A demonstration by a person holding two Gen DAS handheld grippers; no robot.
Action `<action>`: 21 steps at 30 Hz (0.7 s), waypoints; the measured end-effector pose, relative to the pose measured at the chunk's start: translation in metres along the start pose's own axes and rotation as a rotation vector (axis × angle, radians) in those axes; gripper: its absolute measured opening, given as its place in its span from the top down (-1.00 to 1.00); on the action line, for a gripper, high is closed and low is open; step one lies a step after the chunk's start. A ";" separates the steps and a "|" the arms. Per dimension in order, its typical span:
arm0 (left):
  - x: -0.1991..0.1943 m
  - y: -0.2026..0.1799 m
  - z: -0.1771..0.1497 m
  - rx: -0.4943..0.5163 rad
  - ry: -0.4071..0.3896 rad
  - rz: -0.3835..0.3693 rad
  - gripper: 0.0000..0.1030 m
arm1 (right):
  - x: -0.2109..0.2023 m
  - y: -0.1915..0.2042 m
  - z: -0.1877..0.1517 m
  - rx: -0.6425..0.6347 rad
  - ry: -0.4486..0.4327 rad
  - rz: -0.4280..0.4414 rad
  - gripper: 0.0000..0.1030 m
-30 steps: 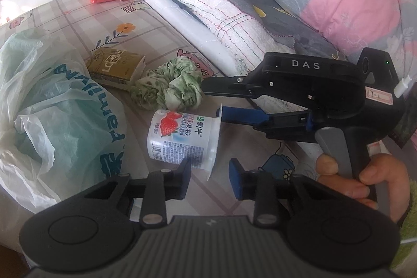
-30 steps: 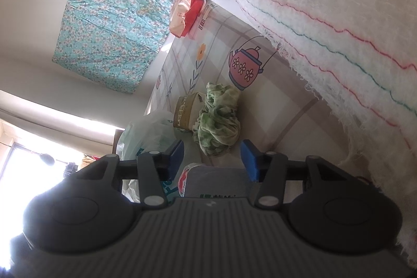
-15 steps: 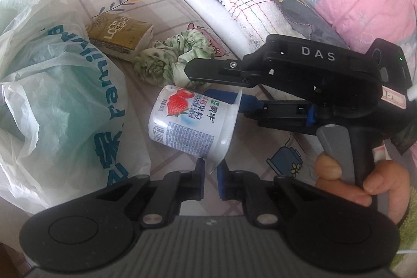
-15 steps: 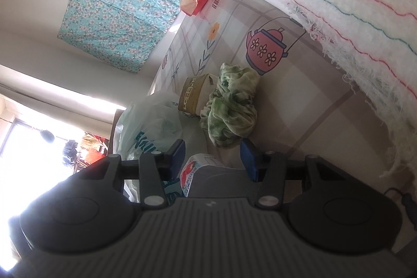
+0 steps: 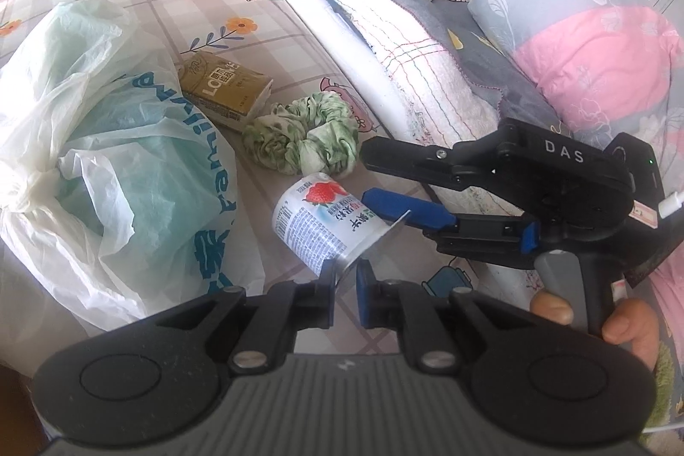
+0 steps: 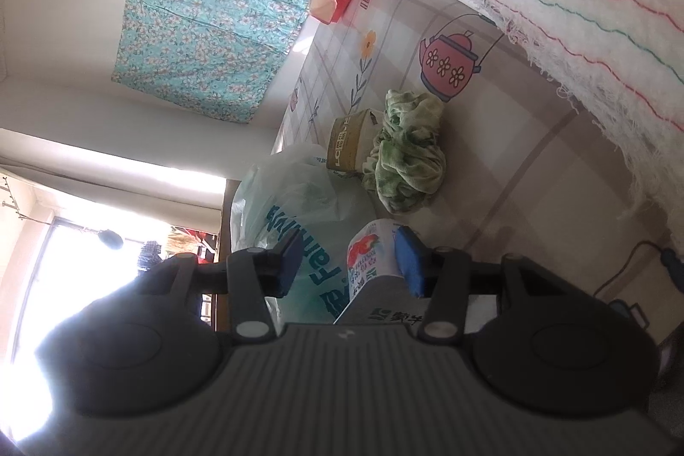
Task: Organize soft objects
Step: 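Lift the yogurt cup with the right gripper and carry it toward the box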
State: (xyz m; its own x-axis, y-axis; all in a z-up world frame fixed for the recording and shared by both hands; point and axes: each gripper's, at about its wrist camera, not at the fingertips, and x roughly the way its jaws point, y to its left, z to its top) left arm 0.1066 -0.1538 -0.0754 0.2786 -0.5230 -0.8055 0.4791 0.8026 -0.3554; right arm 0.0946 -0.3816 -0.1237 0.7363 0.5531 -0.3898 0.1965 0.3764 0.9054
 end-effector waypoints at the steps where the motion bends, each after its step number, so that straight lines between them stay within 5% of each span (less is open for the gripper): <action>1: -0.001 0.001 0.000 -0.007 -0.002 -0.003 0.79 | -0.002 0.001 0.000 0.010 -0.003 0.013 0.07; 21: 0.000 0.019 0.039 -0.091 -0.084 -0.026 0.70 | 0.007 0.003 0.017 0.110 -0.036 0.068 0.07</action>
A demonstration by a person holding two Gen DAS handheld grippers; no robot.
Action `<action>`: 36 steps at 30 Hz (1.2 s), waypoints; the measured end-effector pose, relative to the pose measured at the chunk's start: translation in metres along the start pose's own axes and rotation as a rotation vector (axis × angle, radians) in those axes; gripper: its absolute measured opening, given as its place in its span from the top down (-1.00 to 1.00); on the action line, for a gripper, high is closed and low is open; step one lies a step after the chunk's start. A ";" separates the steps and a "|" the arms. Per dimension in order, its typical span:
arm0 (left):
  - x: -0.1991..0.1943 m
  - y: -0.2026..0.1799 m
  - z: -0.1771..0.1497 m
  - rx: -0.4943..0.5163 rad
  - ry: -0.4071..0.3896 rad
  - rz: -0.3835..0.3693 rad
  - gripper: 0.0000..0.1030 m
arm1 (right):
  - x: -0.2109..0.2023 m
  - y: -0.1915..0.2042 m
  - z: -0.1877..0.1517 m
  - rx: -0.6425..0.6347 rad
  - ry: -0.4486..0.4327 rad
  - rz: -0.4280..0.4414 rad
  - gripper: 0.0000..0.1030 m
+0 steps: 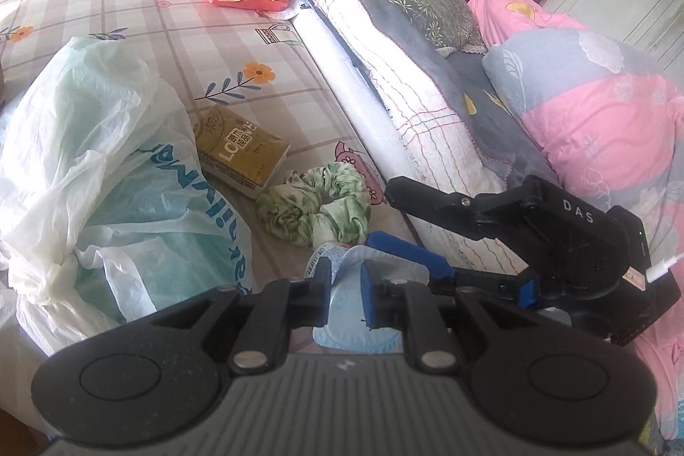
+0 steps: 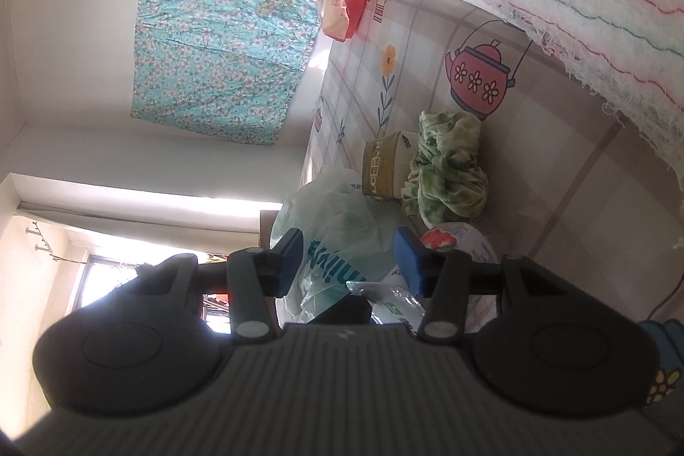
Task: Organize soft objects
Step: 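Lift the yogurt cup with the right gripper and carry it toward the box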
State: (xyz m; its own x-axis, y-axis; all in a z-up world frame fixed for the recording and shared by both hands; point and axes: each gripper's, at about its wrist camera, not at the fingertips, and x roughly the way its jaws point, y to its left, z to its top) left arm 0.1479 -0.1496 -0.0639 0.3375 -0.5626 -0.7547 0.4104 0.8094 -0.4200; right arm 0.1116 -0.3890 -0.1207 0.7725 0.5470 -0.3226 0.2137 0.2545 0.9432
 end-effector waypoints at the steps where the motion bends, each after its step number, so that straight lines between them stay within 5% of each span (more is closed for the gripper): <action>1: 0.001 0.000 0.002 -0.003 0.000 0.002 0.70 | -0.002 0.000 0.001 -0.003 -0.008 -0.009 0.07; 11: 0.012 0.009 0.010 -0.057 0.027 0.008 0.59 | -0.010 -0.015 -0.002 0.001 -0.008 -0.055 0.10; 16: 0.016 0.008 0.009 -0.064 0.047 0.014 0.49 | -0.011 -0.014 -0.007 -0.015 -0.005 -0.082 0.28; 22: 0.018 0.006 0.009 -0.053 0.033 0.016 0.51 | -0.008 -0.010 -0.007 -0.063 -0.032 -0.118 0.52; 36: -0.013 -0.006 -0.006 -0.023 0.009 -0.001 0.60 | -0.027 0.016 -0.026 -0.131 -0.043 -0.119 0.55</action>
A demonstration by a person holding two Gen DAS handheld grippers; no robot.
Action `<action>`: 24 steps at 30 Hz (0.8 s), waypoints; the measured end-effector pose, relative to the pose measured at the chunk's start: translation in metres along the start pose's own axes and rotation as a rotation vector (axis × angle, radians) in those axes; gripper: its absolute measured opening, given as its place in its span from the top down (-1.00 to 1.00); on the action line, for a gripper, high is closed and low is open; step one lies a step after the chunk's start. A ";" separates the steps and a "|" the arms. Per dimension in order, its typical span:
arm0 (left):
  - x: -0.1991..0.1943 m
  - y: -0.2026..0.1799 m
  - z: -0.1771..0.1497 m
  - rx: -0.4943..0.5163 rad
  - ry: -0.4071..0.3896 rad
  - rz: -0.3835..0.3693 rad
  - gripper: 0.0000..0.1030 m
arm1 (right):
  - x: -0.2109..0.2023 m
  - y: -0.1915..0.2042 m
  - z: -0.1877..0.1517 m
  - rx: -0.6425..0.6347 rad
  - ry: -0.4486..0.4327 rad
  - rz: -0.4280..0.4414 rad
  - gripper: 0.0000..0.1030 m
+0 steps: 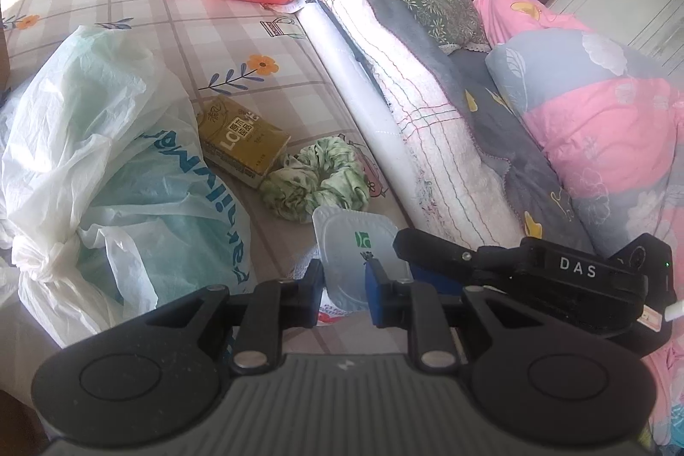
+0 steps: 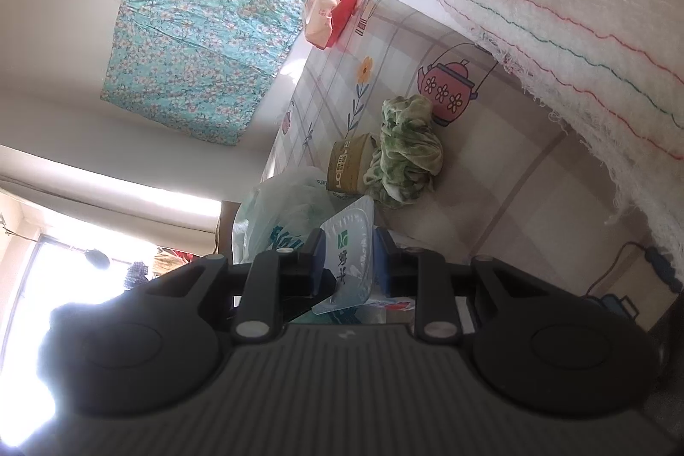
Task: Organize soft objects
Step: 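Lift the yogurt cup with the right gripper and carry it toward the box, then lower the yogurt cup into the box and open the right gripper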
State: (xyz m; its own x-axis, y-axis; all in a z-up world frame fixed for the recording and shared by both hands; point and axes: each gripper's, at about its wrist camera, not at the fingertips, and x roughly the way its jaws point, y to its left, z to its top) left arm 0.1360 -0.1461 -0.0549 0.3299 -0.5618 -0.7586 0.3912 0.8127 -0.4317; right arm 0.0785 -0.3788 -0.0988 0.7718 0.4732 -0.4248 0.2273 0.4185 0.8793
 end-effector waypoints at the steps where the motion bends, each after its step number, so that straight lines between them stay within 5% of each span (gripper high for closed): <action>1: -0.004 -0.001 -0.001 0.000 -0.007 -0.004 0.60 | -0.004 0.005 -0.003 -0.008 -0.003 0.008 0.55; 13: -0.106 0.003 -0.016 -0.029 -0.211 -0.020 0.58 | -0.019 0.097 -0.026 -0.187 0.034 0.125 0.52; 24: -0.232 0.070 -0.051 -0.201 -0.478 0.170 0.56 | 0.069 0.226 -0.084 -0.407 0.308 0.274 0.50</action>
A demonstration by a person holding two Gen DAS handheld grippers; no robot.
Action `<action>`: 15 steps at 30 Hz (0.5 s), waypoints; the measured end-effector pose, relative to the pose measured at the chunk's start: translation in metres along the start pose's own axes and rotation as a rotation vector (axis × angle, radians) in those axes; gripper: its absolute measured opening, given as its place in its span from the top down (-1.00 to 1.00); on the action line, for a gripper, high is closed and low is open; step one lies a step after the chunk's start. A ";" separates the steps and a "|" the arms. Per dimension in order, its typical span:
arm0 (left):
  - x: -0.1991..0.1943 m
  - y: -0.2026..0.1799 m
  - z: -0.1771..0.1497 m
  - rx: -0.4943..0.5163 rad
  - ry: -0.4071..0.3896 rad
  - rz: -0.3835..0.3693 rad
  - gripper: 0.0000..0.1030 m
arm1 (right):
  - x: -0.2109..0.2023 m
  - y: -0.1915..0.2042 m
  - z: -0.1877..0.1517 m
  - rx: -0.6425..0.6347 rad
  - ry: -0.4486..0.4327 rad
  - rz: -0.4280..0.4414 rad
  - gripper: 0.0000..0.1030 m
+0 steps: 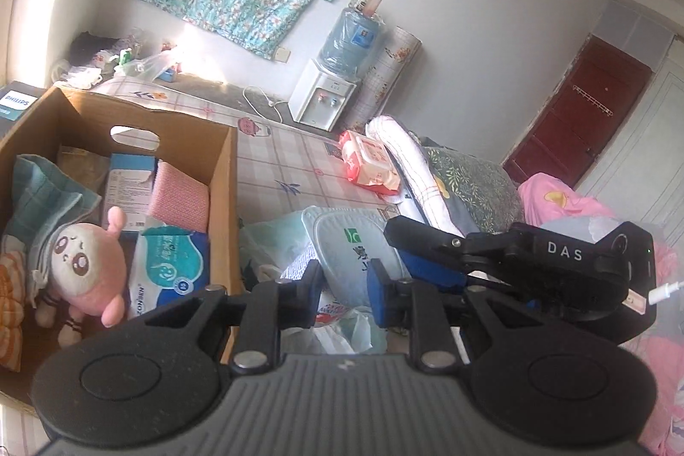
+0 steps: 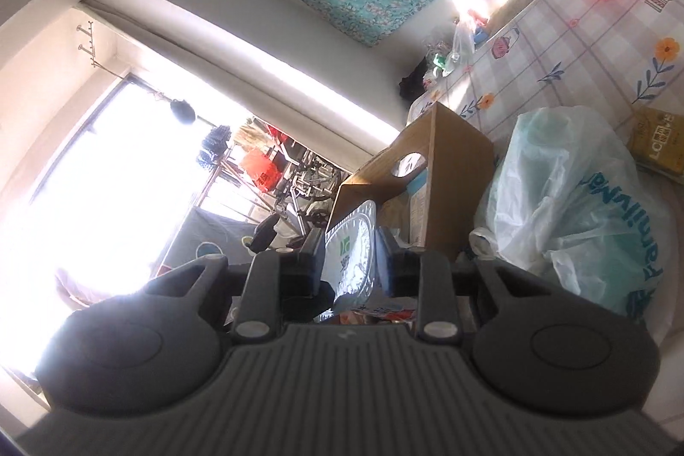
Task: Organize soft objects
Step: 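Lower the yogurt cup into the box and open the right gripper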
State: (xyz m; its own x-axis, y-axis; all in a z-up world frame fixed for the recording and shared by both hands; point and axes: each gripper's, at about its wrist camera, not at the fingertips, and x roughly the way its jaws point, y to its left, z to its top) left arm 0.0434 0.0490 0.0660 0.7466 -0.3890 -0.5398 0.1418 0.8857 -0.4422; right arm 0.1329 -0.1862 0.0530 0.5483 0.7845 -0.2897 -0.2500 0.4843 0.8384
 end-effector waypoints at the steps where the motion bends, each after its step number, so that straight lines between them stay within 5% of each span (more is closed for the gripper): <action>1: -0.005 0.007 0.000 -0.014 -0.010 0.020 0.56 | 0.018 0.009 -0.001 -0.013 0.040 0.012 0.50; 6: -0.027 0.061 -0.002 -0.130 -0.019 0.104 0.56 | 0.081 0.037 -0.014 -0.070 0.197 -0.005 0.49; 15: -0.012 0.120 -0.036 -0.280 0.127 0.069 0.57 | 0.123 0.045 -0.043 -0.192 0.421 -0.212 0.43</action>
State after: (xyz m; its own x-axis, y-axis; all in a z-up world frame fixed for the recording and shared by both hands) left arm 0.0283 0.1506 -0.0063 0.6585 -0.3744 -0.6528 -0.1042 0.8138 -0.5718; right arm 0.1550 -0.0514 0.0356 0.2431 0.7303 -0.6384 -0.3316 0.6811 0.6528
